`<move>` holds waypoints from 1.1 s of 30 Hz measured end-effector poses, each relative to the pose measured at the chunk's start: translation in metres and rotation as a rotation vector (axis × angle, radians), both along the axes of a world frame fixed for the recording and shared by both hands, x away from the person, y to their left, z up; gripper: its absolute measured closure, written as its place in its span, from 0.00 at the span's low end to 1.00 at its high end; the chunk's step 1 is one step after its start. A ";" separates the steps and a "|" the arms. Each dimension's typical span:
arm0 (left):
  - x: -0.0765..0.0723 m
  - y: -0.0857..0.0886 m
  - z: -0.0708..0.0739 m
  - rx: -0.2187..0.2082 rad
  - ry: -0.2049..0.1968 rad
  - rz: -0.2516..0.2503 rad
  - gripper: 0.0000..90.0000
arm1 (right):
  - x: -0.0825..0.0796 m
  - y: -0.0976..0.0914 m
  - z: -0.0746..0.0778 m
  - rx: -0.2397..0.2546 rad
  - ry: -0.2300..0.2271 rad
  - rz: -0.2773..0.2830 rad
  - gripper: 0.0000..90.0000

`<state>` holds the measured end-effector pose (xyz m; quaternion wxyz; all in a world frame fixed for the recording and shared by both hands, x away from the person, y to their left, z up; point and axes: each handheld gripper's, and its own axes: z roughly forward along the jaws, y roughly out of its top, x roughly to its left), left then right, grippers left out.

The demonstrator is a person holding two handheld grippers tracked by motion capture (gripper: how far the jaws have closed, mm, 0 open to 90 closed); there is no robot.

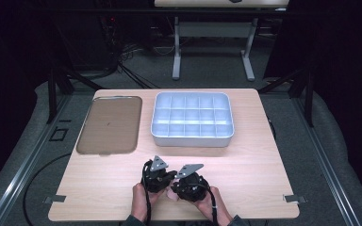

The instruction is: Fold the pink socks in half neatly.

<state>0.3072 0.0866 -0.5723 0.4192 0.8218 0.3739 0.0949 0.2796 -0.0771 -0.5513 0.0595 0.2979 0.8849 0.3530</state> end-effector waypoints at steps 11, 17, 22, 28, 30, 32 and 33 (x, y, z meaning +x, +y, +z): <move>0.001 0.003 -0.001 -0.015 0.010 -0.001 1.00 | 0.000 0.002 -0.013 0.003 -0.003 0.021 0.96; 0.002 0.005 -0.002 -0.013 0.018 -0.002 1.00 | 0.004 -0.003 -0.015 0.036 0.028 0.026 0.95; 0.002 0.005 -0.002 -0.012 0.015 0.002 1.00 | 0.008 -0.011 -0.010 0.074 0.097 0.010 0.79; 0.001 0.004 -0.001 -0.008 0.016 0.011 1.00 | 0.008 -0.034 0.005 0.114 0.121 -0.036 0.70; 0.001 0.003 -0.001 -0.007 0.016 0.013 1.00 | 0.011 -0.040 0.008 0.108 0.125 -0.077 0.68; 0.001 0.003 -0.001 -0.008 0.016 0.015 1.00 | 0.018 -0.044 0.008 0.115 0.162 -0.103 0.68; 0.001 0.003 -0.001 -0.006 0.016 0.015 1.00 | 0.022 -0.043 0.007 0.130 0.177 -0.115 0.66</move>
